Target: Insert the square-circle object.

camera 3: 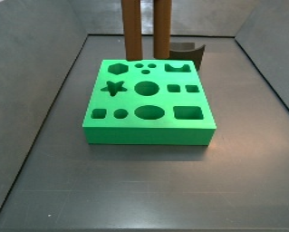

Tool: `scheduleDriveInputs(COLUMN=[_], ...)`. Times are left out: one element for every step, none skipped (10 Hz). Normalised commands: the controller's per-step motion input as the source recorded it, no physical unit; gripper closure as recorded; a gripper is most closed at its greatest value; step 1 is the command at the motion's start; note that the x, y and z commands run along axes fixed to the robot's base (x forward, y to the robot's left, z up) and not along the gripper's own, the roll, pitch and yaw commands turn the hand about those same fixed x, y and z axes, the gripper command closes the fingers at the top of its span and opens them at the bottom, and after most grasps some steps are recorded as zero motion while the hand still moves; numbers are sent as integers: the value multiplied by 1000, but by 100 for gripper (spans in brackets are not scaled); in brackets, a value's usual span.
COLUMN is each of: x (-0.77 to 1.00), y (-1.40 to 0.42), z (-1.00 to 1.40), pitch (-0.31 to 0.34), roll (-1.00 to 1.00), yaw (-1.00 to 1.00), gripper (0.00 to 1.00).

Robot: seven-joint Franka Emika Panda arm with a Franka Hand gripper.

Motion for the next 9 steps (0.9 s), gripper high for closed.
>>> scheduleDriveInputs(x=[0, 0, -149, -174, -494, -789, -466, -137, 0], y=[-514, -546, -577, -511, -146, 0, 154, 86, 83], z=[-214, -260, -331, -391, -563, -757, -789, -649, -457], pitch=[0, 0, 0, 0, 0, -9, 0, 0, 0], roll=[500, 500, 500, 493, 329, 181, 110, 13, 0], yaw=[0, 57, 120, 34, 0, -111, -289, -157, -51], gripper=[100, 100, 100, 100, 100, 100, 100, 100, 100])
